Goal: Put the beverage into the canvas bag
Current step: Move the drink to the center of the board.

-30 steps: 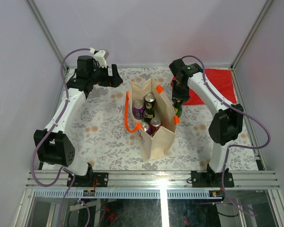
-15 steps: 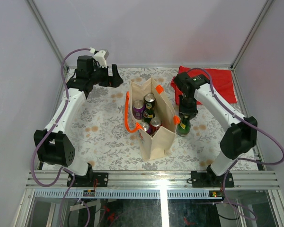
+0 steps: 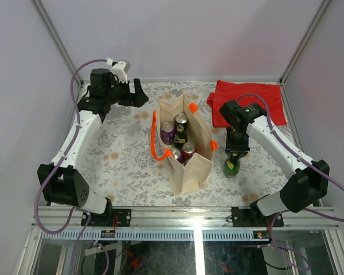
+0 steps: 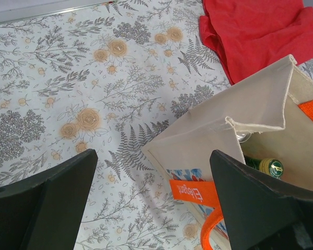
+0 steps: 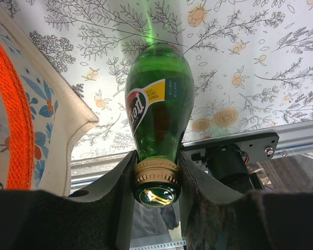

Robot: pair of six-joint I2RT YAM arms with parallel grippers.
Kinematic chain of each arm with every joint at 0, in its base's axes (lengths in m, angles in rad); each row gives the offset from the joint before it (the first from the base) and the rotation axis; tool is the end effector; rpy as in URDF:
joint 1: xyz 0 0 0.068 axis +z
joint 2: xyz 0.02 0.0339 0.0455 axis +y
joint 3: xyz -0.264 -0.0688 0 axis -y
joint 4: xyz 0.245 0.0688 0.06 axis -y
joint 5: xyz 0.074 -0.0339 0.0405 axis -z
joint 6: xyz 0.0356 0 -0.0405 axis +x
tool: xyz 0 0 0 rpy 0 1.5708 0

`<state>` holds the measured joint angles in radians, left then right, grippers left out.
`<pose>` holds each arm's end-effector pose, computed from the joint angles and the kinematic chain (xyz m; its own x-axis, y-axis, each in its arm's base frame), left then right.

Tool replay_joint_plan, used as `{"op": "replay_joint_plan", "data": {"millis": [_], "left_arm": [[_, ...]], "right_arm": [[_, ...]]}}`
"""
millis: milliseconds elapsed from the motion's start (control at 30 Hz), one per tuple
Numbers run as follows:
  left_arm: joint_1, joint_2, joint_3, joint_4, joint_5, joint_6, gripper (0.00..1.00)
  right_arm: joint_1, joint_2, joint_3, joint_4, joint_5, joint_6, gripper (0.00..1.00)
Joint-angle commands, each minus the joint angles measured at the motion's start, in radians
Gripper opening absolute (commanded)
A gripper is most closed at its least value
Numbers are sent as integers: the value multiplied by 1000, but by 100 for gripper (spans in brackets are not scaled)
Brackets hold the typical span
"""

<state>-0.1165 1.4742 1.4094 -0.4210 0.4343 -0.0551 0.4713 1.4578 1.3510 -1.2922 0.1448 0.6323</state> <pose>0.3329 -0.0540 0.3706 -0.4892 0.0070 -0.8721 0.4488 0.8595 -0.2449 0.2330 0.1130 0.3017 -0.9607 0.1668 -0.2219 0.1741 0.9846 -0.0137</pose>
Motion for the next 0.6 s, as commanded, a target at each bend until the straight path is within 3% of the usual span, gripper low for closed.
{"op": "replay_joint_plan", "data": {"millis": [0,333,567], "left_arm": [[3,-39,-20,1,10,-7,89],[3,-77,-50,1,-8,-10,89],[3,-97,-62,-1,-14,-7,89]], "right_arm": [[6,-34,47,4,32,13,0],[6,69,189,39,75,-39,0],[6,77,88,111,39,-33,0]]}}
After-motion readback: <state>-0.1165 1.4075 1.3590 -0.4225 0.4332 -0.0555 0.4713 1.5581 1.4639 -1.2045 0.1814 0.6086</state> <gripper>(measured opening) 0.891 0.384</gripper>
